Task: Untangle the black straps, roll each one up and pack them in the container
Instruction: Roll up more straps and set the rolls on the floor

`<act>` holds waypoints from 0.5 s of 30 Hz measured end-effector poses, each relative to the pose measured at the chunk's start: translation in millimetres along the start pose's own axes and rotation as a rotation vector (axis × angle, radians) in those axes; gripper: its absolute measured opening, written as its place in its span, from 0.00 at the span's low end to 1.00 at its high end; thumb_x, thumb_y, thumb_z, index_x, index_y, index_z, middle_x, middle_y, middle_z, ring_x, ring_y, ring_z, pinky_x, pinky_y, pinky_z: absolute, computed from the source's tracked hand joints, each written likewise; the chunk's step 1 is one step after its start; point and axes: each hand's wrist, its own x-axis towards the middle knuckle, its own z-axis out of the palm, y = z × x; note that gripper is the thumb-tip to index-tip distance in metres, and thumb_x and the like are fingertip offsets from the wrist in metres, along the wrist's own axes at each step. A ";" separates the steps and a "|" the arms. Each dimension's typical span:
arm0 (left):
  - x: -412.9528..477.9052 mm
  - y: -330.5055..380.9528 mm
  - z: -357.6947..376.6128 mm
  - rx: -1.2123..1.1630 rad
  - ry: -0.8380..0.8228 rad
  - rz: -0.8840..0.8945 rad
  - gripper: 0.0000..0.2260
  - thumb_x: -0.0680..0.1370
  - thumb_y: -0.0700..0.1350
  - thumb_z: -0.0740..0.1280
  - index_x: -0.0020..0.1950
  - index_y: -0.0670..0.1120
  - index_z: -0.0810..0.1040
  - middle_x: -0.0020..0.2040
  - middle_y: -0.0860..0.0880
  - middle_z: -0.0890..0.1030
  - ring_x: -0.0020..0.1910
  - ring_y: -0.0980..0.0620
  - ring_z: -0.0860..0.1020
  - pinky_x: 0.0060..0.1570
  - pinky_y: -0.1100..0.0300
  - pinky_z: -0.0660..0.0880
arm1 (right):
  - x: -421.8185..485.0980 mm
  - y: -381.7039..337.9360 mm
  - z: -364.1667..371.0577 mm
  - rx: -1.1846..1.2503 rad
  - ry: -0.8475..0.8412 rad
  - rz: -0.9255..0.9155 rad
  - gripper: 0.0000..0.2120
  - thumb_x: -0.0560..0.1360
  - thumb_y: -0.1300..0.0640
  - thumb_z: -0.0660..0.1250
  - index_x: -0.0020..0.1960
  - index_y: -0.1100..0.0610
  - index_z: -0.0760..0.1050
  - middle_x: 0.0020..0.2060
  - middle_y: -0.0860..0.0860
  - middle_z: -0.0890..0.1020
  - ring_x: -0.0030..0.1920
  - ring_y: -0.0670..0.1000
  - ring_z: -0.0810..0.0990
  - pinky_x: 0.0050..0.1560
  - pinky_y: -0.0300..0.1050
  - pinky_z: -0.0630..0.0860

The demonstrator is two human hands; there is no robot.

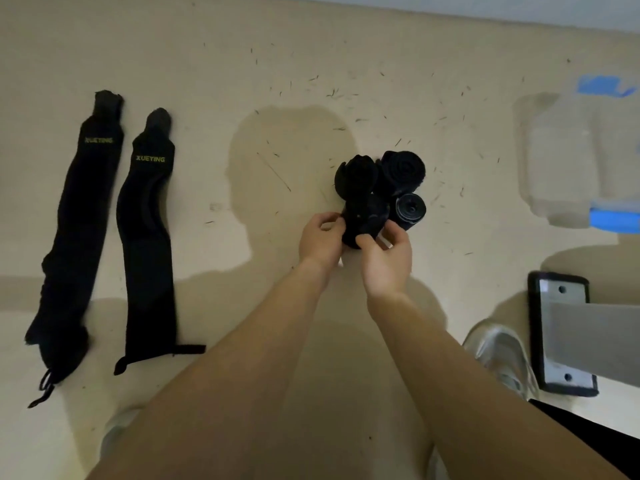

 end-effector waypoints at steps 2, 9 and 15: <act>-1.7 0.4 1.0 0.018 -0.023 -0.001 0.07 0.77 0.43 0.68 0.52 0.54 0.80 0.51 0.44 0.86 0.52 0.42 0.85 0.58 0.43 0.81 | -1.0 -0.5 -2.1 -0.005 0.008 0.017 0.18 0.75 0.66 0.69 0.62 0.54 0.71 0.49 0.43 0.78 0.44 0.35 0.78 0.40 0.23 0.72; -6.4 0.9 4.7 -0.003 -0.113 -0.014 0.15 0.72 0.37 0.66 0.55 0.51 0.78 0.55 0.43 0.85 0.56 0.43 0.84 0.63 0.43 0.79 | 2.0 -0.5 -1.4 -0.002 -0.045 0.101 0.22 0.71 0.59 0.71 0.62 0.53 0.67 0.54 0.50 0.80 0.52 0.48 0.81 0.58 0.45 0.78; -20.8 9.1 -8.0 0.028 -0.143 -0.042 0.14 0.81 0.38 0.65 0.65 0.46 0.76 0.54 0.44 0.81 0.52 0.47 0.80 0.62 0.51 0.79 | -3.2 2.5 -4.2 -0.063 -0.042 0.154 0.21 0.76 0.59 0.71 0.64 0.53 0.66 0.56 0.51 0.79 0.56 0.53 0.80 0.64 0.48 0.74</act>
